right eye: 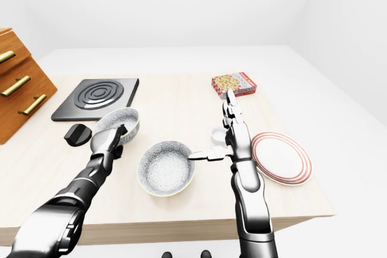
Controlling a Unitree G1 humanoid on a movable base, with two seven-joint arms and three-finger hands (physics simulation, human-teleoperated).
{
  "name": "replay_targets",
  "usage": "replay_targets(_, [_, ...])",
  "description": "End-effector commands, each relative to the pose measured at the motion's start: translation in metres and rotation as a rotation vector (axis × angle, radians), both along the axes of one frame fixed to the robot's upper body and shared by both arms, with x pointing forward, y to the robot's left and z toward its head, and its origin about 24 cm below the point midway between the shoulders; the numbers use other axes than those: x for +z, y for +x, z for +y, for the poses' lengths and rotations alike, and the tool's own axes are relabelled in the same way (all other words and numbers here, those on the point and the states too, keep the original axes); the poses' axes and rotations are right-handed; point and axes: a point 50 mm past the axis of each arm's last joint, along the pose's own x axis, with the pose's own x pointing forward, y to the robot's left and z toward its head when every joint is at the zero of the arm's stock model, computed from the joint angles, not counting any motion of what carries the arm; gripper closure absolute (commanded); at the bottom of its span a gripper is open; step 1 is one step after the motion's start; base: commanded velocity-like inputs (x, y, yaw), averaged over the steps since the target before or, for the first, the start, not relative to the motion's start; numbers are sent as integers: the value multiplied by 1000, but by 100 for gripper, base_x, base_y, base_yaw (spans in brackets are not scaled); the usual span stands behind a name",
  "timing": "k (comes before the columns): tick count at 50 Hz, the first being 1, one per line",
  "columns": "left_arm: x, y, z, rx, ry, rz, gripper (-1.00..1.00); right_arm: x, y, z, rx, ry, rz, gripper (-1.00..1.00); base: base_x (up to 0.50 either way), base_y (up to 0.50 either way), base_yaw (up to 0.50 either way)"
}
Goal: Pick the akita bowl from table center and place it on the plate.
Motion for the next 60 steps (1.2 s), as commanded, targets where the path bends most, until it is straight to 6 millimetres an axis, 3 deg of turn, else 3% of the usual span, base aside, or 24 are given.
replay_targets(1, [-5,-3,-1,0,3,21,100,0,0,0,0,-1,1,-100,0,0,0])
replay_targets(16, [3,2,-4,-24,16,-21,100,2,7,3,0,1,-6,-100,0,0,0])
replay_targets(25, [50,8,-23,-149,-43,-186,100,3,10,5,-2,2,-4,-100,0,0,0])
replay_targets(32, [87,-9,-47,-282,-68,-240,100,1,5,1,-3,0,-2,-100,0,0,0])
replay_targets(42, [107,-35,-66,-386,-90,-219,100,-2,-5,-5,-3,-7,8,-100,0,0,0])
replay_targets(46, [115,-46,-74,-435,-126,-198,100,6,-2,-5,-6,-22,-25,-100,0,0,0])
replay_targets(53, [123,-54,-81,-475,-106,-186,100,53,20,1,19,-243,-198,-100,0,0,0])
replay_targets(60, [129,-64,-89,-505,-86,-184,100,59,38,10,62,-569,-183,-100,0,0,0])
